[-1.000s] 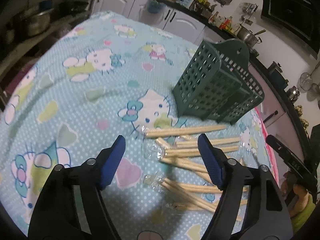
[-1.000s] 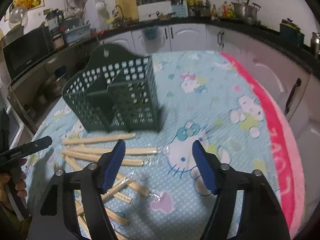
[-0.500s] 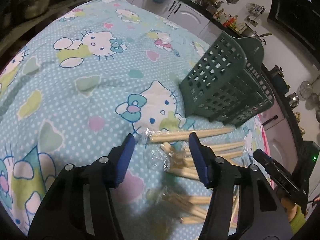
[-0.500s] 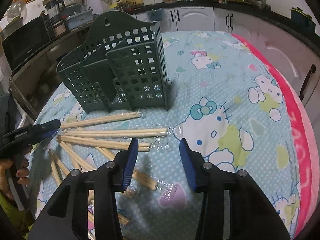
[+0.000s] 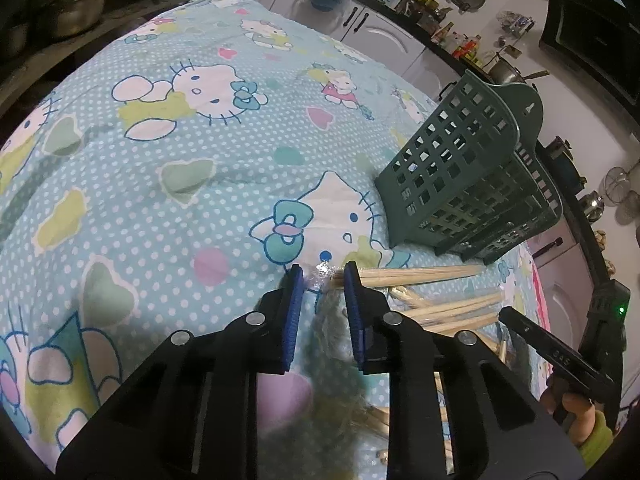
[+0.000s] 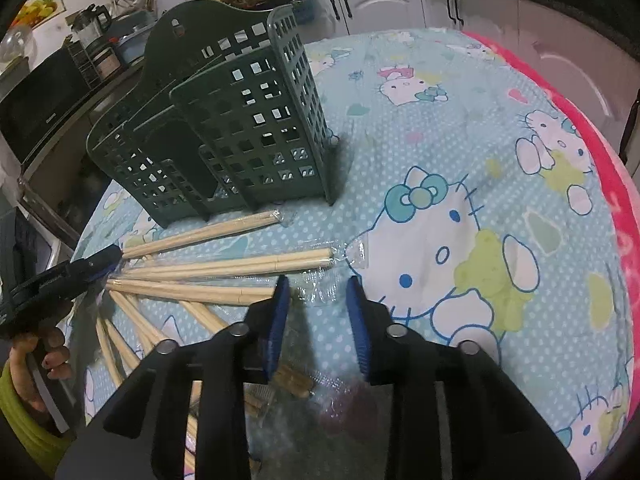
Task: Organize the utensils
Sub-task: 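Lower the left tool and close it on a wrapped chopstick while the right tool grasps another, then lift both held chopsticks and carry them over the green caddy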
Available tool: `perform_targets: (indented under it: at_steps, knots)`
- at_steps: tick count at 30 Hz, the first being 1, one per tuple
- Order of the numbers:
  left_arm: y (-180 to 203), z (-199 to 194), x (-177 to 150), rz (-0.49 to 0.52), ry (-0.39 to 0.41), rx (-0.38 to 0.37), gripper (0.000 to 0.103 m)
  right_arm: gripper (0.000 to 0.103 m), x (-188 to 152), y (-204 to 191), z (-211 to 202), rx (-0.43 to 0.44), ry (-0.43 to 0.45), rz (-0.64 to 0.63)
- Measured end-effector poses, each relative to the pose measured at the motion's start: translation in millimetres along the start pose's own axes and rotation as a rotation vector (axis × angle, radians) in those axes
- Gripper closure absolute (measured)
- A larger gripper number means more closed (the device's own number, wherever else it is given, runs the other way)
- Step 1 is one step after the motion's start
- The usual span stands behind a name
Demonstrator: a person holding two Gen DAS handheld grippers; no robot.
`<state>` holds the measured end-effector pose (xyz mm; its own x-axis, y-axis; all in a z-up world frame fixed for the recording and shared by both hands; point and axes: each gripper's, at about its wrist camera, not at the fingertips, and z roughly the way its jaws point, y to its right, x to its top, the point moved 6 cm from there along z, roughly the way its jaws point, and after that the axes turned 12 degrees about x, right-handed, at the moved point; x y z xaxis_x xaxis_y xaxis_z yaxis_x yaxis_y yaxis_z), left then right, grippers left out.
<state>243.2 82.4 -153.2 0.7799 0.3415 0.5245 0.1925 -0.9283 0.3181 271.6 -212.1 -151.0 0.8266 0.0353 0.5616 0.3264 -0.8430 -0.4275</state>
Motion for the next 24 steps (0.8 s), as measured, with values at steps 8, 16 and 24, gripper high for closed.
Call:
perform_targets:
  at_steps: [8, 16, 24]
  knots:
    - [-0.3, -3.6, 1.2, 0.017, 0.004, -0.026, 0.099, 0.101, 3.7, -9.9, -6.8, 0.008, 0.033, -0.049]
    - [12.7, -33.1, 4.0, 0.081, 0.08, -0.053, 0.101, 0.101, 13.5, -31.1, -32.0, -0.007, 0.102, -0.149]
    - [36.6, -74.8, 12.1, 0.153, 0.169, -0.078, 0.101, 0.102, 25.6, -59.5, -58.4, 0.013, 0.168, -0.235]
